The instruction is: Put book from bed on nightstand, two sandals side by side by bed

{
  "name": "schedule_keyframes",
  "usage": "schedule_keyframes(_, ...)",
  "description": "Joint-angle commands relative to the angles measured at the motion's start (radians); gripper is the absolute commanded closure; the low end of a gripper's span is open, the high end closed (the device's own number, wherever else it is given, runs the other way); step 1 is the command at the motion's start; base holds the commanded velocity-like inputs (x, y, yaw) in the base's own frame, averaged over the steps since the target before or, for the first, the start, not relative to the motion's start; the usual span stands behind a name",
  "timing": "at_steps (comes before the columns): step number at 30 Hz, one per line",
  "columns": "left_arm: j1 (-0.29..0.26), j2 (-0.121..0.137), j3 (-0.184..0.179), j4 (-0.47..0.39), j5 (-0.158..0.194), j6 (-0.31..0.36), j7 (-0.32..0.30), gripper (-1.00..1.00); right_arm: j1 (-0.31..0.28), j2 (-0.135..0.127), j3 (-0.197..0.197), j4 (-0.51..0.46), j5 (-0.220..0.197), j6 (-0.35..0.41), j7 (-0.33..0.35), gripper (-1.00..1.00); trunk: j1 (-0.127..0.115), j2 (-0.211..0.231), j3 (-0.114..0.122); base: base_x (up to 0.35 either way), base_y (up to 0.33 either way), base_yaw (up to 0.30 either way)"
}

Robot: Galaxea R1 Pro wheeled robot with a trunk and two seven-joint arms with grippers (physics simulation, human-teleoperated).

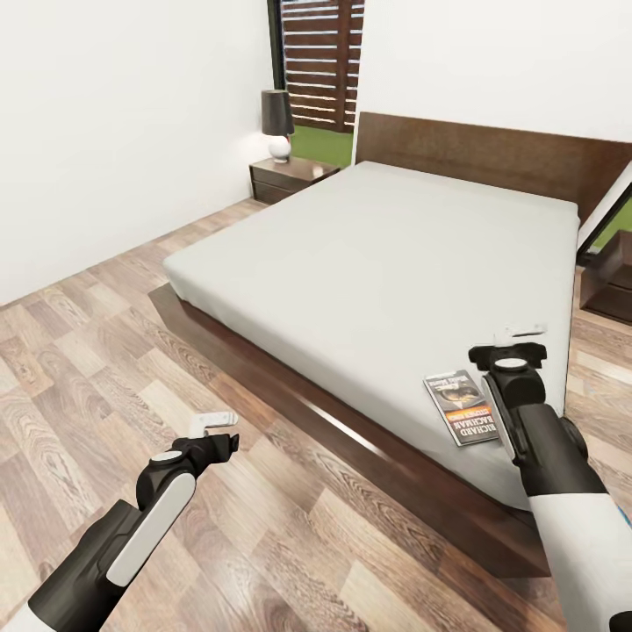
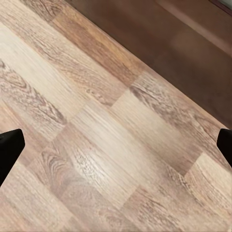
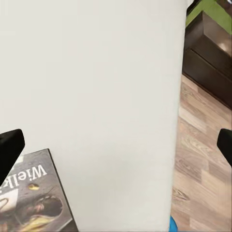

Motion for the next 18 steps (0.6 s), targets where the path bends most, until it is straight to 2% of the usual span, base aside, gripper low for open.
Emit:
schedule_keyframes(1,-0.001,0.001,-0.002,-0.001,0.010,0.001,0.010,-1.00,0.016,-0.001,0.007,-0.012,0.028,0.005,-0.010,-1.00,0.000,0.000,-0.001,0.000,0.000,0.000)
schedule_keyframes(5,-0.002,0.001,-0.002,-0.001,0.010,0.000,0.010,-1.00,0.076,0.000,0.022,-0.050,0.105,-0.003,-0.035,-1.00,0.000,0.000,-0.001,0.000,0.000,0.000)
schedule_keyframes(6,-0.002,0.001,-0.002,-0.001,0.011,0.000,0.010,-1.00,0.125,0.000,0.030,-0.071,0.156,-0.007,-0.048,-1.00,0.000,0.000,-0.001,-0.075,0.045,0.000)
schedule_keyframes(11,-0.001,0.001,0.000,-0.001,0.012,0.000,0.010,-1.00,0.167,-0.001,0.033,-0.067,0.184,-0.029,-0.054,-1.00,0.000,0.000,-0.001,-0.151,0.105,0.000)
schedule_keyframes(18,-0.001,0.001,-0.002,0.000,0.011,0.000,0.010,-1.00,0.189,0.000,0.037,-0.039,0.199,-0.084,-0.056,-1.00,0.000,0.000,-0.001,-0.225,0.158,0.000)
